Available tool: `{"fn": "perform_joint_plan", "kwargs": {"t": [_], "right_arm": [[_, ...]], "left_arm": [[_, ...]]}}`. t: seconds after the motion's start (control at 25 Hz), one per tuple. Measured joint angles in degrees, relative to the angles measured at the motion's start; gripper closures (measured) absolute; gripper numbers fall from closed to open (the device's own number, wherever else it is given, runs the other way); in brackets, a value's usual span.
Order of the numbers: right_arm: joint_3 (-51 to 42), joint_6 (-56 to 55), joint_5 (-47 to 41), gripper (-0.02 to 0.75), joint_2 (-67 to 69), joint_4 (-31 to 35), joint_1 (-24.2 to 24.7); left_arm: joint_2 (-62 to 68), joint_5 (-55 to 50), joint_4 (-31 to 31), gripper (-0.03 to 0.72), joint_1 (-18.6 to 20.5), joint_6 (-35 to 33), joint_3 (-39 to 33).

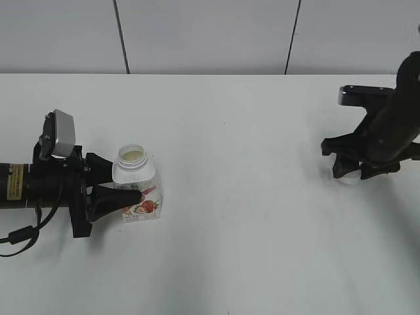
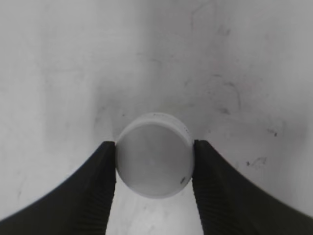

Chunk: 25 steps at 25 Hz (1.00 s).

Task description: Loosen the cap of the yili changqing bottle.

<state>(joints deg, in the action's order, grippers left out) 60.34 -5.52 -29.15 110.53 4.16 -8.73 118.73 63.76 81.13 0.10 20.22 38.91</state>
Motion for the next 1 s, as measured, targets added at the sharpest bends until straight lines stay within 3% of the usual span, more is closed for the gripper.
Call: {"fn": "perform_joint_plan", "kwargs": {"t": [0.24, 0.44, 0.56, 0.8, 1.0], "right_arm": [[-0.07, 2.61, 2.33, 0.344, 2.18, 0.0, 0.0], [-0.07, 6.08, 1.95, 0.167, 2.18, 2.86, 0.0], [-0.07, 7.72, 1.31, 0.148, 2.18, 5.12, 0.0], [-0.07, 8.17, 0.63, 0.149, -0.35, 5.74, 0.0], [-0.07, 8.79, 0.3, 0.15, -4.23, 5.8, 0.0]], "left_arm": [[0.0, 0.0, 0.0, 0.33, 0.0, 0.0, 0.0], [0.0, 0.0, 0.0, 0.33, 0.0, 0.0, 0.0], [0.0, 0.27, 0.55, 0.326, 0.0, 0.0, 0.0], [0.11, 2.71, 2.04, 0.109, 0.07, 0.11, 0.0], [-0.03, 3.04, 3.55, 0.084, 1.5, 0.38, 0.0]]}}
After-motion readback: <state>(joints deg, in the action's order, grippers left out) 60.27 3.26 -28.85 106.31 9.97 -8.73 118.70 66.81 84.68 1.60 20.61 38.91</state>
